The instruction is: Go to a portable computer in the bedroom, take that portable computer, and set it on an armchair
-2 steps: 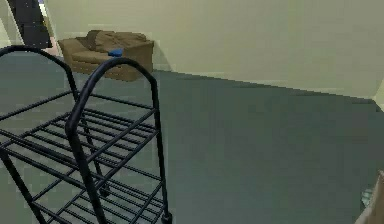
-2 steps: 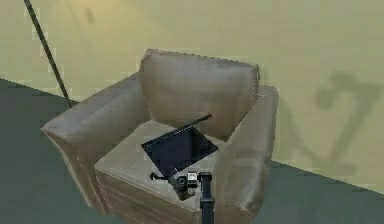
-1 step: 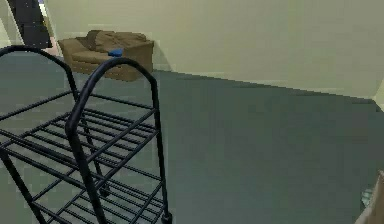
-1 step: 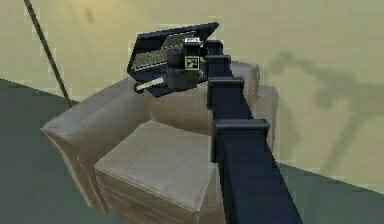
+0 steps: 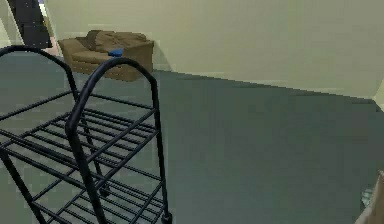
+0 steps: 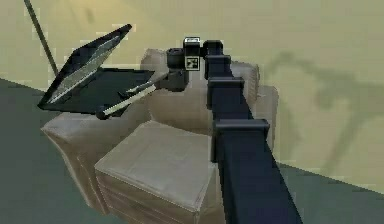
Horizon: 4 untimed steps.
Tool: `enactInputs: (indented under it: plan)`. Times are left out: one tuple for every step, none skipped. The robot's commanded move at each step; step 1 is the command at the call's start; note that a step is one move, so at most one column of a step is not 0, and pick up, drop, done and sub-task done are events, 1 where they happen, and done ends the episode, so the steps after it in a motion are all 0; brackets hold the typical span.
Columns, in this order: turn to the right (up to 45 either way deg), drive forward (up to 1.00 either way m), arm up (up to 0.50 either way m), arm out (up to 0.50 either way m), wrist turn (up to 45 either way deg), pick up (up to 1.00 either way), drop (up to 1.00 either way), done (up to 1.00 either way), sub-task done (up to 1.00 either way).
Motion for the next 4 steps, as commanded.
enactInputs:
  plan:
    - [0.0, 0.00, 0.00, 0.00, -45.0, 0.00, 0.00, 0.00, 0.00]
    - [0.0, 0.00, 0.00, 0.00, -9.0, 0.00, 0.00, 0.00, 0.00]
    - [0.0, 0.00, 0.00, -0.34, 0.0, 0.00, 0.00, 0.00, 0.00]
    - [45.0, 0.00, 0.00, 0.00, 0.0, 0.00, 0.00, 0.00, 0.00]
